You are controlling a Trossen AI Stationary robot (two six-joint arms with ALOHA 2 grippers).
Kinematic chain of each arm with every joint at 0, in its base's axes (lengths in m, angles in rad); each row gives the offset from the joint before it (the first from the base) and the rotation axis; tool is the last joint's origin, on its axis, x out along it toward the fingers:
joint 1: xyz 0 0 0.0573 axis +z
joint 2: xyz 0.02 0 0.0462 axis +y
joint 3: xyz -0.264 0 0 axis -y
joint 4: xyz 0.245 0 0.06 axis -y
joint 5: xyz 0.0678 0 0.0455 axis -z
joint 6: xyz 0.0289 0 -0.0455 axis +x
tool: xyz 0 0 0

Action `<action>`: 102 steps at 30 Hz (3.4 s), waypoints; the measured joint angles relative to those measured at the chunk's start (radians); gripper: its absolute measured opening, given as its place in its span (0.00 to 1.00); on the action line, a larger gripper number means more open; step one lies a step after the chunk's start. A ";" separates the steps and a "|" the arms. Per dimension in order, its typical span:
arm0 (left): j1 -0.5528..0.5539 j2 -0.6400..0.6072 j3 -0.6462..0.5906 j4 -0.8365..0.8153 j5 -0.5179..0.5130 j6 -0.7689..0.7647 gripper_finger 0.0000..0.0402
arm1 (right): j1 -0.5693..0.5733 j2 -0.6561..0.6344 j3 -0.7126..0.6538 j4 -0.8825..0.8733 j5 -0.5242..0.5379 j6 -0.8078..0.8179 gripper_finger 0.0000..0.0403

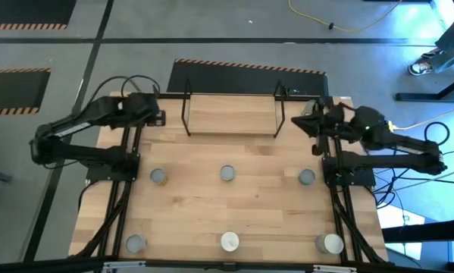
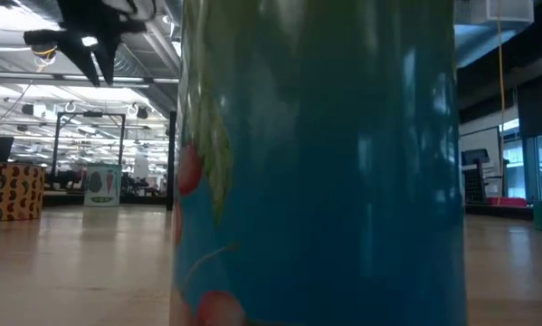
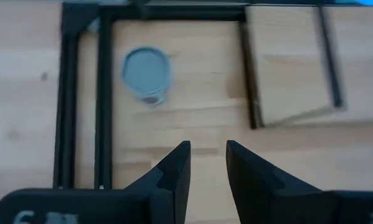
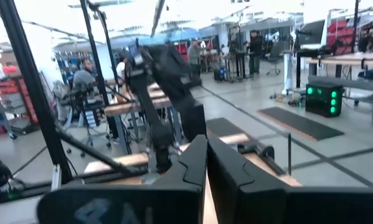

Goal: Pick and place cans onto a shelf
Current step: Put the white can on the shelf

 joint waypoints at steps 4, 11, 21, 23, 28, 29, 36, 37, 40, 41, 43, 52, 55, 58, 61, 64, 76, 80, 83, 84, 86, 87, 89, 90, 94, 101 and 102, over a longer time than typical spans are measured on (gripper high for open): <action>0.149 0.072 0.000 0.000 0.014 0.019 0.24 | 0.000 0.018 0.068 -0.016 0.000 -0.004 0.04; 0.356 0.206 0.000 0.116 0.137 0.144 0.24 | 0.000 0.045 0.092 -0.021 0.000 0.000 0.04; 0.552 0.368 0.000 0.268 0.284 0.248 0.24 | 0.000 0.075 0.089 -0.022 -0.001 0.000 0.04; 0.578 0.398 0.000 0.269 0.308 0.249 0.24 | 0.000 0.079 0.089 -0.020 -0.001 0.000 0.04; 0.623 0.467 0.000 0.269 0.331 0.249 0.24 | 0.000 0.080 0.089 -0.014 -0.001 0.000 0.04; 0.630 0.478 0.000 0.269 0.332 0.249 0.24 | 0.000 0.080 0.089 -0.012 -0.001 0.000 0.04; 0.664 0.540 0.000 0.285 0.402 0.250 0.24 | 0.000 0.080 0.088 -0.013 -0.001 0.000 0.04; 0.667 0.547 0.000 0.285 0.403 0.251 0.24 | 0.000 0.080 0.088 -0.013 -0.001 -0.001 0.04; 0.669 0.568 0.000 0.286 0.402 0.253 0.24 | 0.000 0.080 0.088 -0.013 -0.001 -0.001 0.04; 0.669 0.574 0.000 0.286 0.403 0.253 0.24 | 0.000 0.080 0.088 -0.013 -0.001 -0.001 0.04; 0.669 0.587 0.000 0.286 0.404 0.253 0.24 | 0.000 0.080 0.088 -0.013 -0.001 -0.002 0.04; 0.669 0.638 0.005 0.280 0.406 0.260 0.24 | 0.000 0.080 0.088 -0.014 -0.001 -0.001 0.04; 0.669 0.647 0.005 0.276 0.405 0.278 0.23 | 0.000 0.080 0.088 -0.014 -0.001 -0.001 0.04; 0.673 0.647 0.004 0.273 0.407 0.291 0.21 | 0.000 0.080 0.087 -0.014 -0.002 -0.001 0.04; 0.681 0.648 0.004 0.270 0.424 0.324 0.16 | 0.000 0.080 0.088 -0.013 -0.002 -0.001 0.04; 0.682 0.648 0.004 0.271 0.429 0.331 0.08 | 0.000 0.080 0.087 0.001 -0.002 -0.001 0.04; 0.673 0.629 0.000 0.246 0.428 0.431 0.01 | 0.000 0.079 0.087 0.010 -0.002 -0.001 0.04; 0.673 0.577 -0.006 0.228 0.435 0.459 0.01 | 0.000 0.079 0.087 0.009 -0.002 -0.001 0.04; 0.672 0.527 -0.004 0.214 0.452 0.513 0.01 | 0.000 0.079 0.087 0.009 -0.002 -0.001 0.04; 0.668 0.512 -0.004 0.201 0.456 0.530 0.01 | 0.000 0.079 0.087 0.009 -0.002 -0.002 0.04; 0.654 0.478 -0.004 0.180 0.448 0.540 0.01 | 0.000 0.079 0.087 0.007 -0.002 -0.002 0.04; 0.643 0.462 -0.003 0.174 0.440 0.543 0.01 | 0.000 0.079 0.087 0.006 -0.002 -0.002 0.04; 0.624 0.428 -0.003 0.150 0.421 0.562 0.01 | 0.000 0.079 0.087 0.006 -0.002 -0.003 0.04; 0.615 0.406 -0.003 0.138 0.411 0.566 0.01 | 0.000 0.079 0.087 0.006 -0.002 -0.003 0.04; 0.578 0.314 -0.002 0.102 0.394 0.567 0.01 | 0.000 0.079 0.087 -0.004 -0.002 -0.004 0.04; 0.487 0.199 0.138 0.021 0.355 0.588 0.01 | 0.000 0.079 0.087 -0.022 -0.001 -0.005 0.04; 0.467 0.194 0.176 0.010 0.343 0.595 0.01 | 0.000 0.079 0.087 -0.023 -0.001 -0.005 0.04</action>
